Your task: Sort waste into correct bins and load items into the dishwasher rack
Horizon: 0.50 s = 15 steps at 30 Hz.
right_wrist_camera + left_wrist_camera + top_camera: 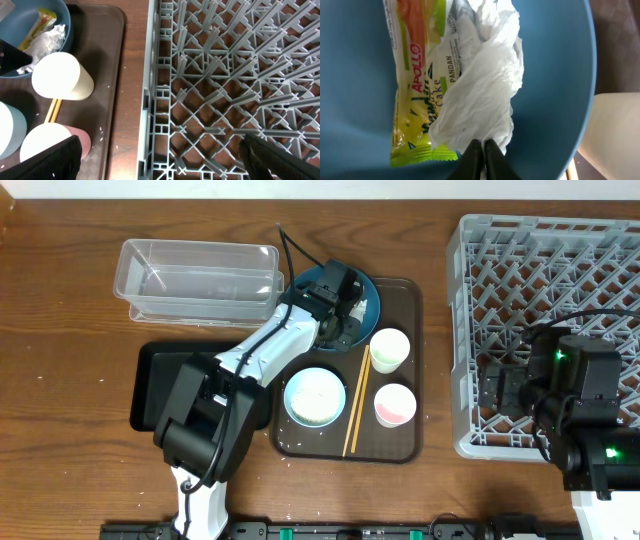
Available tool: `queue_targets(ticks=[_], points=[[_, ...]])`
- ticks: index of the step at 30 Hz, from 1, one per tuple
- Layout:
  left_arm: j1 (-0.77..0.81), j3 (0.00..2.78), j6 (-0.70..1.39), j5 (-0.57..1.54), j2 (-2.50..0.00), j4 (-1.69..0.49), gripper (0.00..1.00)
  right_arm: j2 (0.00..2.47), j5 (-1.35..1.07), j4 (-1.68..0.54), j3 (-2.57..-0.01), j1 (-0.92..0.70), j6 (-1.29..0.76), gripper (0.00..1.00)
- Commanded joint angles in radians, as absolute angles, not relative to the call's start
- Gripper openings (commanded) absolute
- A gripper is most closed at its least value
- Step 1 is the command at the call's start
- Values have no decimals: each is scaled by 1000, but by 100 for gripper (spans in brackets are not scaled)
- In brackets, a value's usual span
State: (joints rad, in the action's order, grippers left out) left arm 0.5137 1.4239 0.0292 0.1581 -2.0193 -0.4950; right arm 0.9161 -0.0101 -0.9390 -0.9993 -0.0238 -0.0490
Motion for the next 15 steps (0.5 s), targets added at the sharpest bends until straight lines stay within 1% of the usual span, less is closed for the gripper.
queue_targets(ticks=[1,4,9,15], points=[[513,1444,30,156,-1969,-511,6,916,-4,-941,-1018,-20,-59,99],[499,1451,30,153,-1891,-525,6,916,-4,-940,-1018,-20,-59,99],[439,1451,30,87,-1727,-539,6,916,-4,-940,-1018,-20,-59,99],[299,1451,30,33,-1617,-520,6,916,-4,-940,-1018,-20,-59,99]])
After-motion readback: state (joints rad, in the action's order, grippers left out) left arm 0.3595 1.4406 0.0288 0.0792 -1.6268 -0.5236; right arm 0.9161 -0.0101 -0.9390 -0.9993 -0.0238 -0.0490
